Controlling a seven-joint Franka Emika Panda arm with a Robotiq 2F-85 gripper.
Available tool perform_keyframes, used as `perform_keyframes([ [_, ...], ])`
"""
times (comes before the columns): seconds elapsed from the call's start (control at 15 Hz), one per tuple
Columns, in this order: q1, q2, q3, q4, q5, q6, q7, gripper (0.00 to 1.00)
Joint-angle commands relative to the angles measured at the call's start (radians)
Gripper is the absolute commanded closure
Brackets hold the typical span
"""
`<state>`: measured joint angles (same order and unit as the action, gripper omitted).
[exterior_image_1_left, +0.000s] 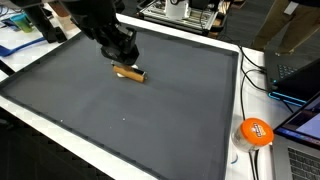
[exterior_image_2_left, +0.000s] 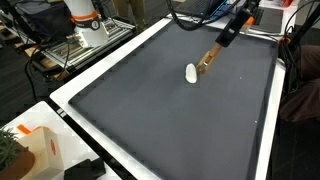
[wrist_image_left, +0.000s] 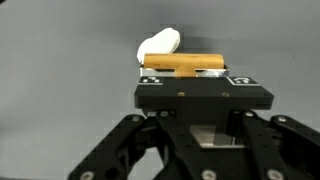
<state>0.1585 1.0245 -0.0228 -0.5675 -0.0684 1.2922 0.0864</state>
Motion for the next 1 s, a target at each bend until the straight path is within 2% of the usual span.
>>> perform_keyframes([
  [0.0,0.008,0.026,-0.004,0.063,-0.010,-0.046,-0.021,0.78],
  [0.27,-0.010,0.006,0.002,0.062,0.008,-0.033,-0.017,0.78],
  [0.53,-0.053,-0.030,0.014,0.063,0.026,-0.023,-0.072,0.78],
  [0.93,-0.121,-0.064,0.033,0.074,0.093,0.002,-0.034,0.78],
])
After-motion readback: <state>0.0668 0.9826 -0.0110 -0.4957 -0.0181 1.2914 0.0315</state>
